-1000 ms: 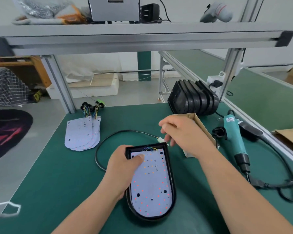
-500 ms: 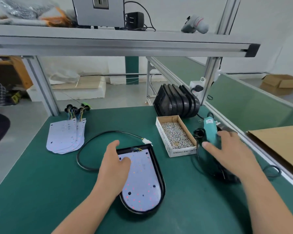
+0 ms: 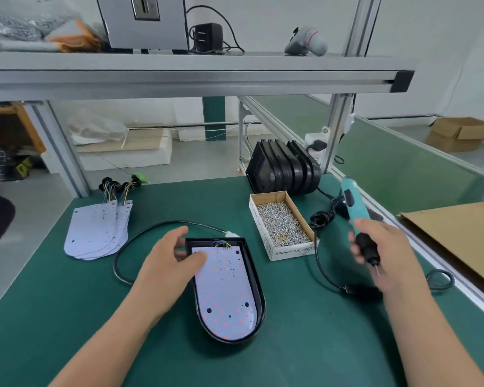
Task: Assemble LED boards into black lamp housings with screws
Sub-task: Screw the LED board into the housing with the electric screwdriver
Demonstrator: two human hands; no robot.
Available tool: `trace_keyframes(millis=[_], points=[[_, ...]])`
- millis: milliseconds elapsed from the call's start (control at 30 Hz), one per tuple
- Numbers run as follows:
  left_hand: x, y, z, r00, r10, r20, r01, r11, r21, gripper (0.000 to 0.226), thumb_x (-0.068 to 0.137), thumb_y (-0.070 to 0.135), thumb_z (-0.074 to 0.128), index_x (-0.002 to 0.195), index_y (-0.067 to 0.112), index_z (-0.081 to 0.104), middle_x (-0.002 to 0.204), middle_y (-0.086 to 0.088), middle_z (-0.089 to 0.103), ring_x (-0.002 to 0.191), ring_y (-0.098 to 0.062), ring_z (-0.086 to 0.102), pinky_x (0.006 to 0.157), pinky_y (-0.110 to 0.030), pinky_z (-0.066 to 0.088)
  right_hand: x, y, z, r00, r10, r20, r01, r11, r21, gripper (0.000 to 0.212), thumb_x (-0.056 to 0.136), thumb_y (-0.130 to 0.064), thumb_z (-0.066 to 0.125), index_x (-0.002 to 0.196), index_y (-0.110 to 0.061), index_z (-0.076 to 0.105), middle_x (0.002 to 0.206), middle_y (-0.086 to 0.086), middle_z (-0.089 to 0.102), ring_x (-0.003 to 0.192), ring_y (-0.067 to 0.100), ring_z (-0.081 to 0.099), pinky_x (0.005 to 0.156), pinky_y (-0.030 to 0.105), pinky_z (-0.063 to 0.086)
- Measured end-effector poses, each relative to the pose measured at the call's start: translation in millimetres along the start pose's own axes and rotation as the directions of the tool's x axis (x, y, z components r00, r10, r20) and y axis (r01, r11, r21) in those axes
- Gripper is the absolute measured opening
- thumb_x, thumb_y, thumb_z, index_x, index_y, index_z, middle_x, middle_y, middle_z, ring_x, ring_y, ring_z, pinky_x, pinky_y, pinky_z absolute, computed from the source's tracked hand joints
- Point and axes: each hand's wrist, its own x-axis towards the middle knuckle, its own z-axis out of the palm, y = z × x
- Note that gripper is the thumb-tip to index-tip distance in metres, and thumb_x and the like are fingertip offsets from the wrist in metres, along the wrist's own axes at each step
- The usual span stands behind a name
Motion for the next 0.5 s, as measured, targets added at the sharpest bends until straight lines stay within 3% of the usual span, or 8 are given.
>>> trace_keyframes(millis=[100, 167, 233, 300, 400, 500], points=[[-3, 1, -2, 1.0, 0.016, -0.006, -0.016, 1.0, 0.024, 0.063, 0.093, 0.028, 0.077, 0.151, 0.033, 0.051, 0.134, 0.011, 0.059, 0.11, 0.0, 0.063, 0.101, -0.042, 0.054, -2, -1, 5, 1.0, 0.023, 0.011, -0.024, 0.988, 0.155, 0.026, 0.086, -0.025, 0.069, 0.103, -0.006, 0.066, 0.073, 0.005, 0.066, 0.052, 0.014, 0.054, 0.039, 0.023, 0.04], [-5, 4, -3, 0.997, 0.072, -0.042, -0.066, 0.989, 0.134, 0.064, 0.094, 0.037, 0.074, 0.153, 0.032, 0.049, 0.138, 0.011, 0.055, 0.117, 0.001, 0.058, 0.103, -0.036, 0.047, -2, -1, 7, 0.998, 0.041, 0.045, -0.05, 0.974, 0.219, 0.016, 0.094, -0.018, 0.063, 0.105, -0.007, 0.064, 0.075, 0.004, 0.065, 0.054, 0.014, 0.056, 0.041, 0.022, 0.043], [-8, 11, -3, 0.975, 0.201, -0.099, -0.161, 0.934, 0.318, 0.063, 0.095, 0.043, 0.07, 0.153, 0.029, 0.048, 0.14, 0.009, 0.05, 0.128, -0.01, 0.052, 0.108, -0.04, 0.044, -3, 2, 9, 0.991, 0.068, 0.112, -0.098, 0.953, 0.287, 0.008, 0.097, -0.01, 0.055, 0.104, -0.009, 0.058, 0.077, 0.004, 0.064, 0.057, 0.014, 0.057, 0.044, 0.022, 0.047], [-11, 27, 3, 0.914, 0.394, -0.094, -0.313, 0.835, 0.453, 0.052, 0.096, 0.041, 0.067, 0.145, 0.026, 0.056, 0.133, 0.008, 0.053, 0.126, -0.017, 0.05, 0.107, -0.04, 0.044, -4, 4, 13, 0.981, 0.092, 0.169, -0.148, 0.923, 0.355, 0.009, 0.094, -0.005, 0.053, 0.101, -0.012, 0.052, 0.076, 0.004, 0.06, 0.06, 0.015, 0.057, 0.048, 0.024, 0.05], [-4, 59, 32, 0.839, 0.535, 0.099, -0.514, 0.721, 0.465, 0.024, 0.102, 0.034, 0.061, 0.123, 0.028, 0.07, 0.109, 0.013, 0.065, 0.106, -0.013, 0.058, 0.09, -0.033, 0.047, -2, 5, 16, 0.973, 0.112, 0.201, -0.188, 0.889, 0.417, 0.011, 0.095, -0.011, 0.059, 0.094, -0.016, 0.049, 0.072, 0.002, 0.053, 0.056, 0.014, 0.053, 0.044, 0.022, 0.048], [22, 90, 78, 0.785, 0.491, 0.378, -0.615, 0.543, 0.572, 0.022, 0.107, 0.03, 0.052, 0.108, 0.024, 0.073, 0.103, 0.006, 0.07, 0.104, -0.02, 0.06, 0.089, -0.04, 0.052, -2, 5, 16, 0.97, 0.108, 0.217, -0.197, 0.874, 0.445, 0.015, 0.095, -0.014, 0.062, 0.095, -0.016, 0.047, 0.072, 0.0, 0.052, 0.055, 0.012, 0.052, 0.042, 0.02, 0.047]])
